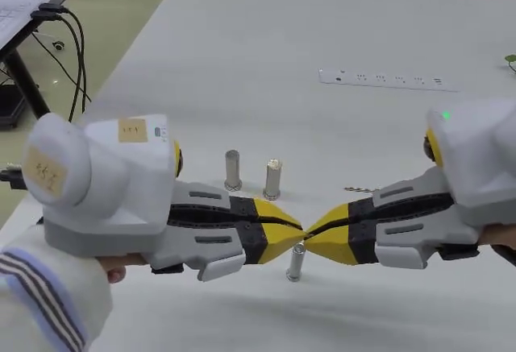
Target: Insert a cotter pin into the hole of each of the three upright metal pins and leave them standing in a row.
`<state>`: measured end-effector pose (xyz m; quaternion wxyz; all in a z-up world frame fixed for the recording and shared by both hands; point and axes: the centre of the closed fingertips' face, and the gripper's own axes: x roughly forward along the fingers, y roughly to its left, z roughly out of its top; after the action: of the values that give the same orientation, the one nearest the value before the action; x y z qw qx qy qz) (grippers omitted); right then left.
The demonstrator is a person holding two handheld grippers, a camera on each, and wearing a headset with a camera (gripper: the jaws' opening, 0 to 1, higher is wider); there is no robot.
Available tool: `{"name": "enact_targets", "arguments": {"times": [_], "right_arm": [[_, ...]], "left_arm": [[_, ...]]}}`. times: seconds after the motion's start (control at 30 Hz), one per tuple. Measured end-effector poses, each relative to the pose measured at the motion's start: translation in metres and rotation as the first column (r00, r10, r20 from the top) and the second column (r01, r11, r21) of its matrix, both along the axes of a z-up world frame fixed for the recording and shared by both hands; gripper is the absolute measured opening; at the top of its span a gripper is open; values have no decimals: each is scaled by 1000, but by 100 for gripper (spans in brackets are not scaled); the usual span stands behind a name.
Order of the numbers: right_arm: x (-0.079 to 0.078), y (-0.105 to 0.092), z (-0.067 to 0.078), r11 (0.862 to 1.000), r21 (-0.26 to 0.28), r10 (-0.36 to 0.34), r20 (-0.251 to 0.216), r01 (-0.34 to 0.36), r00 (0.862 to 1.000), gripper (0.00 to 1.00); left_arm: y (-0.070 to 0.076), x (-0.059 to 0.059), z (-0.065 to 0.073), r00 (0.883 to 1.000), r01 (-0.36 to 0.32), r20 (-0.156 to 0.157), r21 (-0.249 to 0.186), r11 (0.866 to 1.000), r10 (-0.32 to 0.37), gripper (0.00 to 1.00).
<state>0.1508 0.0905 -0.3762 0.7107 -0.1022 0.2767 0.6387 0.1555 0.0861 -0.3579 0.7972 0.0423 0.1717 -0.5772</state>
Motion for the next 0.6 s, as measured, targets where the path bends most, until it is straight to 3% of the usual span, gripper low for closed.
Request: {"name": "enact_targets", "arguments": {"times": [0.27,0.43,0.6], "right_arm": [[1,-1,-2,1000,0,0,20,0,1000,0],[3,-2,0,1000,-11,18,79,-17,997,0],[3,-2,0,999,-24,31,83,-29,996,0]], "left_arm": [[1,0,-4,1000,4,-8,11,1000,-3,0],[1,2,-5,1000,-11,-18,-10,1000,11,0],[1,1,-6,1000,-6,-10,-11,1000,6,0]]}}
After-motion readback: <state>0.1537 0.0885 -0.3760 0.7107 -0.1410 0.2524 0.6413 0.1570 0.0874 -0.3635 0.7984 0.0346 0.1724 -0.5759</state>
